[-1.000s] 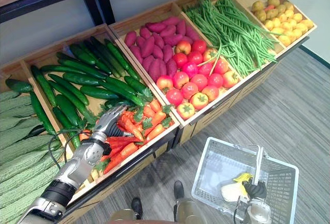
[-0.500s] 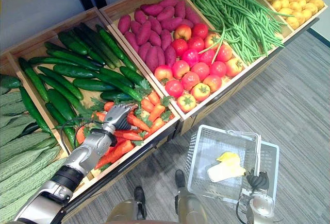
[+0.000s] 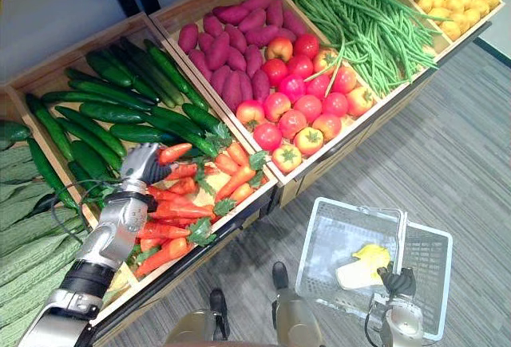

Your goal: Pick vegetable in the basket

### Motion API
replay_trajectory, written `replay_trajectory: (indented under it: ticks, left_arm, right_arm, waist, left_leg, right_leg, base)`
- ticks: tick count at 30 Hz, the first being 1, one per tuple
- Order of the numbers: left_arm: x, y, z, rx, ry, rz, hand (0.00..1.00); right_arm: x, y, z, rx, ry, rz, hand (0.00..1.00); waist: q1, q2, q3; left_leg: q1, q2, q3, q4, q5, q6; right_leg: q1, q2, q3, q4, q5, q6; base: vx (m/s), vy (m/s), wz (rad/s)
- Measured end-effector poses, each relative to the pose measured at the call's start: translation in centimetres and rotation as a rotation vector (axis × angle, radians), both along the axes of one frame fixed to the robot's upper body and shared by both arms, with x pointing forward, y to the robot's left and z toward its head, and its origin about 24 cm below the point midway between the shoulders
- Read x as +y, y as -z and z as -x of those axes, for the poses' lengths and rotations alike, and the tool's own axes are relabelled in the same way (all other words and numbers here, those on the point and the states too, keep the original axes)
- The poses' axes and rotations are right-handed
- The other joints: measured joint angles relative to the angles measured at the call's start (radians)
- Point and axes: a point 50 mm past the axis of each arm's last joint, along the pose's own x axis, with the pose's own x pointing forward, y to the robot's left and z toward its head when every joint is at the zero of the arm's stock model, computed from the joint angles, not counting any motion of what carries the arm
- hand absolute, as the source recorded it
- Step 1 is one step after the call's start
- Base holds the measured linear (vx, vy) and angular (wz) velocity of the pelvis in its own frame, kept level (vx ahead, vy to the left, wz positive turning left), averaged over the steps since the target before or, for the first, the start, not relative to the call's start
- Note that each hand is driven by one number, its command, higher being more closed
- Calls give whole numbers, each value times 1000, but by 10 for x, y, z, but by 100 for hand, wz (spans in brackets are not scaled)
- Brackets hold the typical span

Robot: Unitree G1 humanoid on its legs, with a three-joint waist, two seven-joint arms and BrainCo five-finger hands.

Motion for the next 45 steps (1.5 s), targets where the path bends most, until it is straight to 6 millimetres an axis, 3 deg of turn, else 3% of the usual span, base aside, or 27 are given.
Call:
replay_trajectory:
  ticks: [3, 10, 12, 16, 21, 23, 26, 27, 28, 29, 31, 32, 34, 35, 37, 40, 41, 42, 43, 44, 45]
  left_arm:
    - [-6, -1, 10, -39, 2, 75, 100]
    - [-27, 1, 49, -139, 32, 466, 100]
    - [-32, 2, 57, -148, 52, 553, 100]
    - [-37, 3, 68, -162, 70, 682, 100]
    - [-44, 9, 73, -143, 87, 801, 100]
    - [-45, 8, 73, -146, 89, 818, 100]
    - [-44, 11, 70, -129, 95, 806, 100]
    - [-44, 11, 70, -130, 94, 809, 100]
    - [-44, 9, 68, -139, 97, 807, 100]
    - [-45, 8, 66, -144, 106, 802, 100]
    - [-52, 12, 59, -118, 124, 788, 100]
    - [-59, 14, 55, -98, 146, 788, 100]
    - [-71, 15, 47, -73, 196, 784, 100]
    - [-77, 16, 44, -48, 227, 772, 100]
    - [-88, 19, 42, -22, 266, 775, 100]
    - [-88, 20, 43, -17, 272, 771, 100]
    - [-88, 21, 43, -13, 273, 765, 100]
    - [-89, 21, 43, -12, 276, 766, 100]
    - [-91, 21, 44, -11, 281, 766, 100]
    - [-95, 21, 44, -8, 293, 764, 100]
    - [-96, 23, 44, 5, 299, 758, 100]
  right_arm:
    - [5, 2, -1, 1, -8, -14, 100]
    - [21, 9, -2, 1, -12, -62, 100]
    - [23, 10, 1, 1, -4, -68, 100]
    - [30, -1, -1, -58, 11, -62, 100]
    - [39, -34, -22, -208, -43, -8, 100]
    - [50, -48, -36, -277, -88, -4, 100]
    - [71, -56, -60, -335, -162, -34, 100]
    - [72, -55, -63, -332, -164, -35, 100]
    - [73, -52, -67, -321, -172, -40, 100]
    - [75, -51, -70, -316, -182, -44, 100]
    - [78, -48, -73, -293, -214, -38, 100]
    - [77, -47, -72, -284, -222, -33, 100]
    - [76, -45, -72, -267, -241, -15, 100]
    - [74, -45, -71, -260, -246, -3, 100]
    - [73, -48, -73, -266, -262, 4, 100]
    - [81, -55, -85, -307, -296, -4, 100]
    - [85, -60, -91, -329, -313, -4, 100]
    - [86, -63, -94, -339, -329, 5, 100]
    - [86, -64, -95, -340, -338, 10, 100]
    - [85, -65, -95, -342, -359, 12, 100]
    - [87, -64, -94, -339, -367, 5, 100]
  waist:
    - [3, 0, 0]
    - [7, 3, -8]
    - [20, 5, -32]
    - [33, 6, -50]
    - [51, 4, -51]
    - [53, -1, -51]
    - [40, -30, -61]
    - [39, -29, -62]
    - [38, -31, -64]
    - [29, -29, -64]
    - [17, -15, -64]
    - [2, -4, -68]
    - [-12, 1, -69]
    - [-12, 1, -68]
    - [-9, 3, -67]
    - [4, 3, -67]
    - [6, 4, -67]
    - [18, 10, -70]
    - [25, 17, -72]
    - [28, 35, -73]
    - [28, 30, -77]
  left_leg:
    - [3, -3, -7, -3, 3, 1]
    - [48, 1, -6, -25, 9, -3]
    - [52, 3, 6, -29, 9, -3]
    - [70, 18, 49, -7, -2, -4]
    - [35, 93, 197, 180, -111, -11]
    - [35, 139, 309, 219, -137, -10]
    - [127, 168, 524, 197, -148, -21]
    - [149, 169, 557, 190, -151, -26]
    - [189, 165, 614, 176, -150, -33]
    - [214, 165, 629, 164, -147, -37]
    - [252, 183, 647, 179, -145, -39]
    - [251, 209, 642, 222, -144, -39]
    - [242, 273, 625, 391, -104, 14]
    - [208, 309, 545, 546, -31, 107]
    - [95, 259, 293, 686, -100, 59]
    - [-39, 128, 55, 600, -181, 56]
    - [-86, 90, 2, 523, -181, 55]
    - [-104, 73, -21, 411, -158, 31]
    - [-101, 73, -23, 344, -122, 13]
    - [-96, 86, -15, 278, -41, 16]
    - [-82, 84, -2, 263, -41, 17]
  right_leg:
    - [6, 0, -2, -3, 0, 0]
    - [43, 1, -4, -10, 0, 0]
    - [42, 2, 2, -14, 0, 0]
    - [52, 9, 25, -14, 4, 6]
    - [5, 87, 153, -17, 43, 23]
    - [-31, 75, 44, -34, 2, -5]
    - [-82, -72, -467, 57, -33, -63]
    - [-77, -89, -534, 62, -33, -72]
    - [-66, -102, -628, 67, -15, -104]
    - [-69, -95, -648, 71, 16, -109]
    - [-82, -51, -575, 92, 10, -116]
    - [-82, -30, -555, 103, -2, -122]
    - [-59, 7, -501, 107, -19, -125]
    - [-15, 26, -456, 83, -22, -128]
    - [64, 36, -386, 22, -21, -127]
    - [128, 23, -294, -26, -22, -128]
    - [143, 15, -259, -38, -14, -116]
    - [153, 17, -225, -48, 2, -87]
    - [156, 23, -202, -50, 5, -75]
    - [167, 38, -162, -55, 3, -45]
    - [169, 35, -149, -62, 9, -37]
  base:
    - [-20, 5, 6]
    - [-2, 0, 1]
    - [-8, 3, -11]
    - [-14, 7, -21]
    - [-60, 10, -98]
    - [-143, -4, -166]
    - [20, -38, -198]
    - [145, -121, -179]
    - [163, -131, -176]
    - [225, -189, -166]
    - [222, -168, -139]
    - [238, -118, -133]
    - [238, -75, -99]
    - [303, -47, -108]
    - [311, 28, -94]
    - [225, 140, -87]
    - [178, 198, -110]
    - [136, 186, -108]
    - [123, 226, -116]
    - [105, 211, -83]
    - [169, 259, -77]
